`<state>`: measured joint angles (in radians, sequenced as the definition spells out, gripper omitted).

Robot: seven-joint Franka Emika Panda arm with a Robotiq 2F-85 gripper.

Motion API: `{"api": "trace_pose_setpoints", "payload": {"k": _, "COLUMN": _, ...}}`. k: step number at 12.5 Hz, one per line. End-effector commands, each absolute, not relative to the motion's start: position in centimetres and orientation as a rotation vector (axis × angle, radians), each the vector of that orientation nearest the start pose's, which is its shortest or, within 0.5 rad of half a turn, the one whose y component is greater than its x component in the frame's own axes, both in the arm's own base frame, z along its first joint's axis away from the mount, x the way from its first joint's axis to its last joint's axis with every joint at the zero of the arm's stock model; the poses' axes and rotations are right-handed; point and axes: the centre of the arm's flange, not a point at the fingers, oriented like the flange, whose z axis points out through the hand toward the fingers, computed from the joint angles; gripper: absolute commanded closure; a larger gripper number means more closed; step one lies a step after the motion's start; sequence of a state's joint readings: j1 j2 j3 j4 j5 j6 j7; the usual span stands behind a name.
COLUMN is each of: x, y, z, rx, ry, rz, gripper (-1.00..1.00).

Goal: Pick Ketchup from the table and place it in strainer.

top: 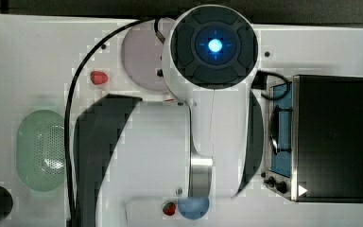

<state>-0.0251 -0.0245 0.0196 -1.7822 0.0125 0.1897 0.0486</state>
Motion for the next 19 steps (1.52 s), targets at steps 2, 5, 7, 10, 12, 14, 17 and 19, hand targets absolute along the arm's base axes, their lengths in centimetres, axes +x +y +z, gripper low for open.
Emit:
{"api": "trace_pose_setpoints", "payload": {"k": 2, "x": 45.4, "y": -2.2, "z": 60.5, "rx": -2.851, "ry": 1.368, "rz": 0.140, "gripper": -0.81}}
{"api": "trace_pose_setpoints", "payload": {"k": 5, "x": 46.1, "y": -1.3, "z": 57.4, "rx": -2.910, "ry": 1.277, "rz": 0.214, "gripper": -1.00}}
{"api": "trace_pose_setpoints", "payload": {"k": 7, "x": 47.3, "y": -0.3, "z": 54.3, "rx": -2.968, "ry": 1.141, "rz": 0.239, "gripper": -1.00}}
{"api": "trace_pose_setpoints", "payload": {"k": 10, "x": 49.3, "y": 0.7, "z": 48.4, "rx": -3.028, "ry": 0.941, "rz": 0.250, "gripper": -1.00}}
{"api": "trace_pose_setpoints", "payload": {"k": 12, "x": 50.3, "y": 1.2, "z": 44.2, "rx": -3.068, "ry": 0.747, "rz": 0.236, "gripper": -1.00}}
{"api": "trace_pose_setpoints", "payload": {"k": 14, "x": 51.0, "y": 1.6, "z": 39.9, "rx": -3.096, "ry": 0.531, "rz": 0.222, "gripper": -1.00}}
{"api": "trace_pose_setpoints", "payload": {"k": 17, "x": 51.2, "y": 1.8, "z": 34.0, "rx": -3.111, "ry": 0.209, "rz": 0.225, "gripper": -1.00}}
{"api": "trace_pose_setpoints", "payload": {"k": 19, "x": 51.0, "y": 1.9, "z": 30.6, "rx": -3.101, "ry": -0.008, "rz": 0.233, "gripper": -1.00}}
